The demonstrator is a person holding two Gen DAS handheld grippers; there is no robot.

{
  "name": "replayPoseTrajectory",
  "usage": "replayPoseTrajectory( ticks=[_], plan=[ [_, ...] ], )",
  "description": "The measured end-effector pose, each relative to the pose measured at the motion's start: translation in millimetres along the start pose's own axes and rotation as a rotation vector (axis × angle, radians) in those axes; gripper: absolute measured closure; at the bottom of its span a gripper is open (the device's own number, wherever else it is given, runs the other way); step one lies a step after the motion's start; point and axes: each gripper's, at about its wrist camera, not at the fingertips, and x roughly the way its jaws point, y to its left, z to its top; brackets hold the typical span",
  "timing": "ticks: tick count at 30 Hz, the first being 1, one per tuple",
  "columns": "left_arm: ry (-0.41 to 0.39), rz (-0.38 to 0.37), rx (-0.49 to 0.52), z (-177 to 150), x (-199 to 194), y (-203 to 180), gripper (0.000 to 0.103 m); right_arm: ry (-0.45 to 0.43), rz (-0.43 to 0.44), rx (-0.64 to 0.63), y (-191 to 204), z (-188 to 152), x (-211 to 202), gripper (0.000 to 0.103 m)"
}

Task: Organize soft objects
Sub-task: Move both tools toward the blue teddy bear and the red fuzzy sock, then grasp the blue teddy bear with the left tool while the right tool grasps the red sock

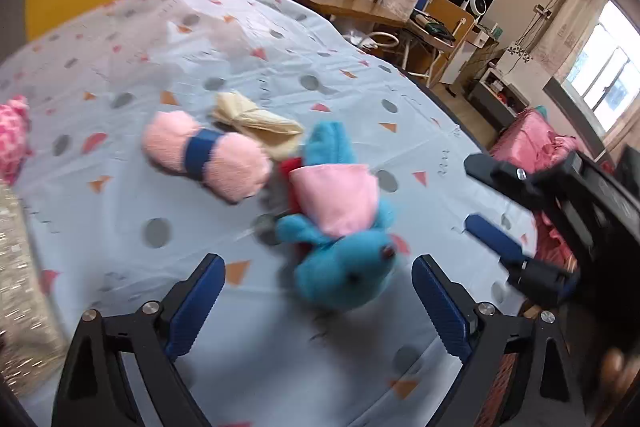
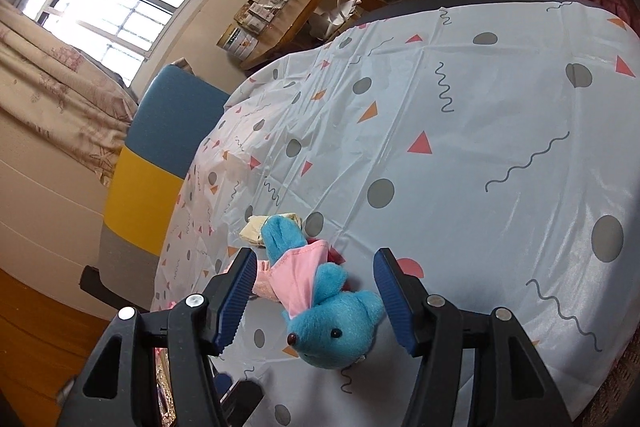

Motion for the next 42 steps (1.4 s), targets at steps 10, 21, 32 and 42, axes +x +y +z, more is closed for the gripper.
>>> replayPoseTrajectory(
  ticks=[10, 21, 32, 42],
  plan=[
    [0.058, 0.021, 0.124, -4.3, 48.0, -27.7, 0.060, 0.028, 0.019, 0.016, -3.9, 1.8, 4.6, 0.041],
    [-0.051, -0.001, 0.055, -69.8, -37.8, 30.2, 0.064, 0.060, 0.023, 0.008, -2.0, -1.5, 9.0, 0.041],
    [0.008, 0.089, -0.114, -91.0, -34.5, 74.6, 0.034, 0.193, -0.033, -0.099, 13.0, -19.5, 34.0, 0.041],
    [0.073, 0.163, 0.015, -96.1, -5.6, 58.9, 0.039, 0.313, -0.212, -0.343, 43.7, -34.3, 75.8, 0.041]
  ],
)
